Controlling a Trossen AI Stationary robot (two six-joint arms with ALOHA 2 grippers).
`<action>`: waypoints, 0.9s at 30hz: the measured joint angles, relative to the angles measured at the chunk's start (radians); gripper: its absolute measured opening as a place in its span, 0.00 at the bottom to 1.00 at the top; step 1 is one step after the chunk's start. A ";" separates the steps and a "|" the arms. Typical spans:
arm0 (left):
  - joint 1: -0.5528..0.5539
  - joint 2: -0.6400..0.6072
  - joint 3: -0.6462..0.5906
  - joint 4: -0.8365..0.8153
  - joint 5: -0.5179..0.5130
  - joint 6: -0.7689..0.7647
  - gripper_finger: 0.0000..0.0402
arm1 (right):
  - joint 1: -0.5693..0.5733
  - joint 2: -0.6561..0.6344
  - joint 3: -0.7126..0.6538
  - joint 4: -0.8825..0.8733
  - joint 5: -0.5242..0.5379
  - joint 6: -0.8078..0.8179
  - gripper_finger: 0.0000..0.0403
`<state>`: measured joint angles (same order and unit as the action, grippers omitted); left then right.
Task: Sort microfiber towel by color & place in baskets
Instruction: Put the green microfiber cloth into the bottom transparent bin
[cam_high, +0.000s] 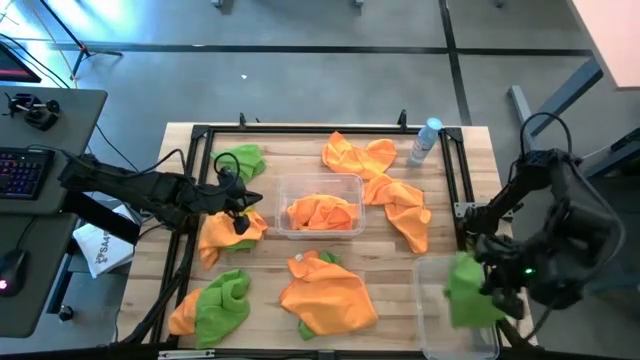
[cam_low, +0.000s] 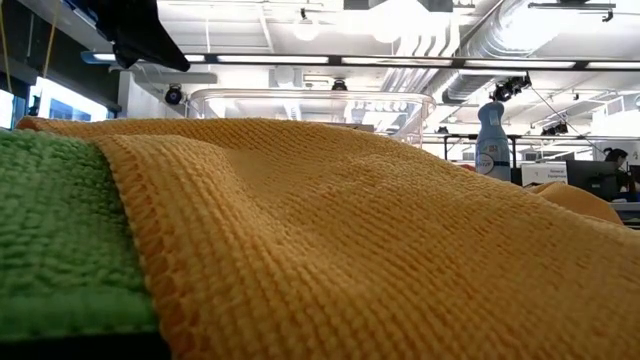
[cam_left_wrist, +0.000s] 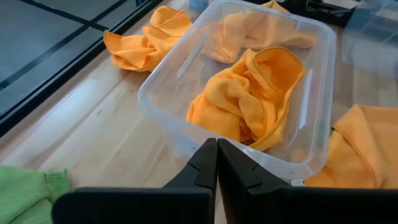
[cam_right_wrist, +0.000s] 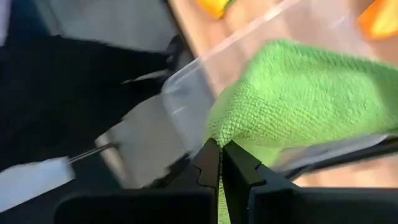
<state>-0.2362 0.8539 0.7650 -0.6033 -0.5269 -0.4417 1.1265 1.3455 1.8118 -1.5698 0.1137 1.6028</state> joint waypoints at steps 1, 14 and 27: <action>0.000 0.006 0.000 0.002 0.000 0.000 0.00 | -0.004 0.000 -0.032 -0.003 0.007 -0.012 0.00; 0.000 0.111 0.000 0.023 0.000 0.012 0.00 | -0.006 0.001 -0.535 0.446 -0.118 -0.277 0.00; 0.000 0.113 0.000 0.051 0.000 0.034 0.00 | -0.007 0.001 -0.790 0.608 -0.115 -0.227 0.02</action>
<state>-0.2359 0.9672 0.7654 -0.5523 -0.5270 -0.4072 1.1191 1.3464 1.0218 -0.9617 -0.0008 1.3754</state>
